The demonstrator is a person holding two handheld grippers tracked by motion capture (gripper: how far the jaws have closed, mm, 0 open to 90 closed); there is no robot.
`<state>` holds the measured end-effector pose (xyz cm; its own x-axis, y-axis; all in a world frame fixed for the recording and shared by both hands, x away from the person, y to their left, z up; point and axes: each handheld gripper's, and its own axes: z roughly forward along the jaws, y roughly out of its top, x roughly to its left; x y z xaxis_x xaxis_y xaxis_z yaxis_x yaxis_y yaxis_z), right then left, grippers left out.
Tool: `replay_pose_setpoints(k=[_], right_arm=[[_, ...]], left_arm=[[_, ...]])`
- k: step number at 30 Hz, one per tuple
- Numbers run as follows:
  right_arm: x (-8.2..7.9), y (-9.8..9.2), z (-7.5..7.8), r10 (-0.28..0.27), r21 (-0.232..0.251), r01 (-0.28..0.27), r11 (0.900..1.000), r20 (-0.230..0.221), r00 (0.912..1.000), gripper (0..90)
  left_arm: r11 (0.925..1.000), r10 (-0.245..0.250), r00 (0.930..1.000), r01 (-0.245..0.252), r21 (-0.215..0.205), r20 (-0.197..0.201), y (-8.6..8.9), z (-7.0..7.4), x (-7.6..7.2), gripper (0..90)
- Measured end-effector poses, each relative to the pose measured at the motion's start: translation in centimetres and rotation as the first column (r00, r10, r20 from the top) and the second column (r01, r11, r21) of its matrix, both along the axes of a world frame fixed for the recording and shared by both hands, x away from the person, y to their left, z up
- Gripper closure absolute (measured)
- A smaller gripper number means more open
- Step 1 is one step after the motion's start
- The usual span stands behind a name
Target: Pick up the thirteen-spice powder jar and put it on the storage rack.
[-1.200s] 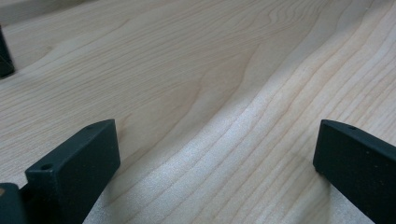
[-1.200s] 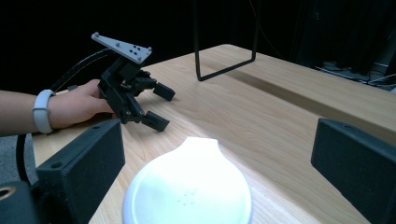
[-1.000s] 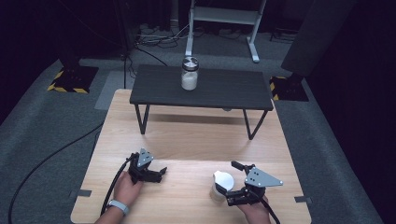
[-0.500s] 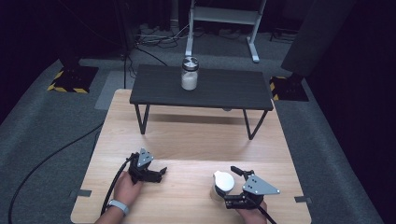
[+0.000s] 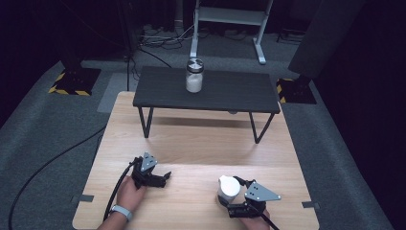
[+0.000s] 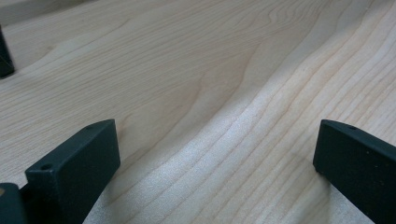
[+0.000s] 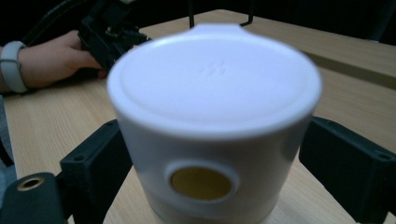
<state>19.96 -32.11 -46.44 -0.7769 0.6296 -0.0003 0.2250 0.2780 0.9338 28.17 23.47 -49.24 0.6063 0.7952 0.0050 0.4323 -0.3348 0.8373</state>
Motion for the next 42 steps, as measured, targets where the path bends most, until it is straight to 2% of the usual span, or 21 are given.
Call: replay_pose_setpoints(k=[3, 9, 14, 21, 24, 27, 34, 39, 42], right_arm=[[0.0, 0.3, -0.1, -0.003, -0.024, 0.003, 1.0, -0.009, 1.0, 11.9], [0.1, 0.4, -0.5, -0.009, -0.029, 0.008, 1.0, -0.036, 0.9993, 16.1], [0.3, 0.1, -0.7, 0.013, -0.03, -0.014, 0.999, -0.039, 0.9991, 29.0], [0.4, 0.3, -0.3, 0.02, -0.055, -0.021, 0.998, -0.032, 0.9993, 29.8], [0.5, 0.6, 0.2, 0.025, -0.077, -0.027, 0.997, -0.037, 0.999, 29.9], [0.6, 0.7, 0.5, 0.032, -0.087, -0.034, 0.996, -0.023, 0.9992, 30.0], [1.4, 0.1, 1.7, -0.008, -0.049, 0.007, 0.999, -0.012, 0.9999, 30.0], [2.5, 0.1, 3.3, -0.028, -0.037, 0.028, 0.999, 0.012, 0.9995, 29.9], [3.4, 0.4, 4.8, -0.028, -0.057, 0.03, 0.998, 0.037, 0.999, 29.9]], left_arm=[[1.0, 0.0, 1.0, 0.0, 0.0, 0.0, 0.0, 0.0, 0.0, 0.4], [1.0, 0.0, 1.0, 0.0, 0.0, 0.0, 0.0, 0.0, 0.0, 0.4], [1.0, 0.0, 1.0, 0.0, 0.0, 0.0, 0.0, 0.0, 0.0, 0.4], [1.0, 0.0, 1.0, 0.0, 0.0, 0.0, 0.0, 0.0, 0.0, 0.4], [1.0, 0.0, 1.0, 0.0, 0.0, 0.0, 0.0, 0.0, 0.0, 0.4], [1.0, 0.0, 1.0, 0.0, 0.0, 0.0, 0.0, 0.0, 0.0, 0.4], [1.0, 0.0, 1.0, 0.0, 0.0, 0.0, 0.0, 0.0, 0.0, 0.4], [1.0, 0.0, 1.0, 0.0, 0.0, 0.0, 0.0, 0.0, 0.0, 0.4], [1.0, 0.0, 1.0, 0.0, 0.001, 0.0, 0.0, 0.0, 0.0, 0.4]])
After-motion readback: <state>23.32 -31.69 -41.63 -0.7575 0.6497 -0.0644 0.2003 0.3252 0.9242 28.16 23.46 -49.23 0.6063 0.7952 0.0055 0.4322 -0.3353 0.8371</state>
